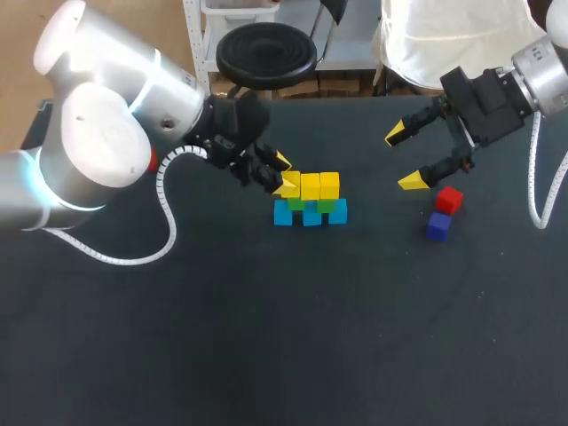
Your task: Place the blue cubes, place green cubes on the blue cubes, place the yellow cubes on the green cubes, then place the red cubes on the yellow cubes, and place purple cube on the red cubes.
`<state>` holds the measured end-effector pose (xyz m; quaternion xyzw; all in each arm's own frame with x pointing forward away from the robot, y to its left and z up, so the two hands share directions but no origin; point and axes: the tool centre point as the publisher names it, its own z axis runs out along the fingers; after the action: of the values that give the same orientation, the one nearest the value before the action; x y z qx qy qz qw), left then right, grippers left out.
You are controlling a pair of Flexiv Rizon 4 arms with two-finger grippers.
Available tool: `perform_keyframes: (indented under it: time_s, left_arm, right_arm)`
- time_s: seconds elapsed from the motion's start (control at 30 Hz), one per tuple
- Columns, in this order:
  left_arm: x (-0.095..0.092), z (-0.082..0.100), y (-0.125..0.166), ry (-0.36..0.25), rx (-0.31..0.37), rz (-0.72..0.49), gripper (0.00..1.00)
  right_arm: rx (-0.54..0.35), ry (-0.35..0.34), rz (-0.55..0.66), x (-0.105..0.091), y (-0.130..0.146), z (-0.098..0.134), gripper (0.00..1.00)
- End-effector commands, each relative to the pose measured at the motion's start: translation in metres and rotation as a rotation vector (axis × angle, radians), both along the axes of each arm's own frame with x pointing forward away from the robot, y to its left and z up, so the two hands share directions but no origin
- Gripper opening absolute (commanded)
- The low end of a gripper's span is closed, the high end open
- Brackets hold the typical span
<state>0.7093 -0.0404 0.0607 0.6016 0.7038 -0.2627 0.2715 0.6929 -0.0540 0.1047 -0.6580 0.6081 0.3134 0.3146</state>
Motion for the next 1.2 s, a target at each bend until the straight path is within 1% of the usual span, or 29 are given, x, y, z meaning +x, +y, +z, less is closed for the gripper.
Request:
perform_keyframes:
  time_s: [0.03,0.2,0.3,0.4,0.5,0.63,0.73,0.9,0.97,1.2]
  left_arm:
    - [0.002,0.001,0.0,0.005,0.006,0.003,1.0]
    - [0.003,0.005,0.003,0.009,-0.002,0.019,1.0]
    - [0.002,0.011,0.007,0.006,-0.015,0.027,1.0]
    - [0.0,0.019,0.012,0.003,-0.031,0.029,1.0]
    - [-0.004,0.029,0.018,-0.006,-0.045,0.007,1.0]
    - [-0.005,0.04,0.025,-0.018,-0.046,-0.001,1.0]
    - [-0.004,0.048,0.03,-0.031,-0.052,-0.008,1.0]
    - [0.001,0.056,0.036,-0.046,-0.054,-0.014,1.0]
    - [0.004,0.058,0.039,-0.038,-0.066,-0.011,1.0]
    - [0.012,0.062,0.054,-0.024,-0.069,0.031,1.0]
  right_arm:
    - [0.002,0.0,0.001,0.0,0.0,0.0,1.0]
    - [0.002,0.0,0.001,0.0,0.0,0.0,1.0]
    - [0.002,0.0,0.001,0.0,0.0,0.0,1.0]
    - [0.002,0.0,0.001,0.0,0.0,0.0,1.0]
    - [0.002,0.0,0.001,0.0,0.0,0.0,1.0]
    - [0.002,0.0,0.001,0.0,0.0,0.0,1.0]
    - [0.002,0.0,0.001,0.0,0.0,0.0,1.0]
    - [0.002,0.0,0.001,0.0,0.0,0.0,1.0]
    - [0.002,0.0,0.001,0.0,0.0,0.0,1.0]
    - [0.002,0.0,0.001,0.0,0.0,0.0,1.0]
